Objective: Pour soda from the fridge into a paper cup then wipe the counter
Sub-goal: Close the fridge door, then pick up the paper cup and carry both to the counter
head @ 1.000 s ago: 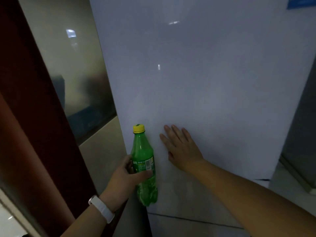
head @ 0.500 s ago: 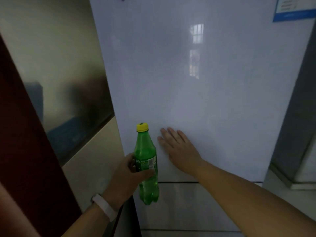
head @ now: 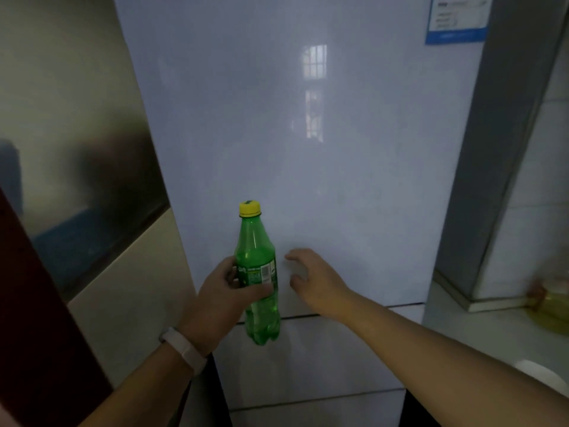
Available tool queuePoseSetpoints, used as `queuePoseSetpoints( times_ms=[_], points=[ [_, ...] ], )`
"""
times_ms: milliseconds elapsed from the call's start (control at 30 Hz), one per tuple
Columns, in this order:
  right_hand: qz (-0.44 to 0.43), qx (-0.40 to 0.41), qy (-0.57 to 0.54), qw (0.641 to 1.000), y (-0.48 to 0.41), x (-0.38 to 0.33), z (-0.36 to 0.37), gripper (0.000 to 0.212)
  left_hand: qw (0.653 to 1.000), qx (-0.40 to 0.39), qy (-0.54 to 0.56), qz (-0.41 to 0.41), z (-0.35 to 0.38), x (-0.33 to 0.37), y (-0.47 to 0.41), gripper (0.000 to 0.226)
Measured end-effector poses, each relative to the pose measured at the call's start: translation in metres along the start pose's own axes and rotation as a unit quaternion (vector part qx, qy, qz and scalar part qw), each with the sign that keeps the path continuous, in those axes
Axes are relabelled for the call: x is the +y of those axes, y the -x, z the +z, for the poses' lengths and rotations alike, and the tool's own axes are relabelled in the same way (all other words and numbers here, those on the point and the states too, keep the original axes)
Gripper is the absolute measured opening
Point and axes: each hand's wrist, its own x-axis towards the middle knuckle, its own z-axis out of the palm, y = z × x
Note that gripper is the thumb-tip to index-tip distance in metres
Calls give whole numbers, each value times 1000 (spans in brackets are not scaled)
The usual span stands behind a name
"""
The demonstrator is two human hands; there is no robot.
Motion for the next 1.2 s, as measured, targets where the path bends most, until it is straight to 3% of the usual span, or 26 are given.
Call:
queuePoseSetpoints(
  times_ms=[100, 200, 300, 400, 767, 900, 1200],
  points=[
    [121, -35, -108, 986, 29, 3, -15, 44, 1000, -8, 13, -5, 29, 2, 2, 67],
    [192, -67, -202, 958, 61, 16, -28, 41, 999, -26, 18, -7, 67, 1, 6, 57],
    [262, -57, -314, 911, 94, 32, -47, 20, 998, -49, 25, -19, 109, -2, 13, 48],
    [300, -37, -371, 878, 130, 52, -70, 25, 996, -80, 27, -33, 152, -10, 21, 47],
    [351, 63, -423, 833, 254, 129, -153, 30, 979, -181, 31, -91, 316, -33, 62, 54],
    [358, 97, -425, 826, 288, 152, -180, 13, 969, -224, 37, -95, 366, -38, 74, 49],
    [416, 176, -426, 784, 331, 198, -207, 28, 952, -278, 24, -129, 445, -70, 76, 68]
  ],
)
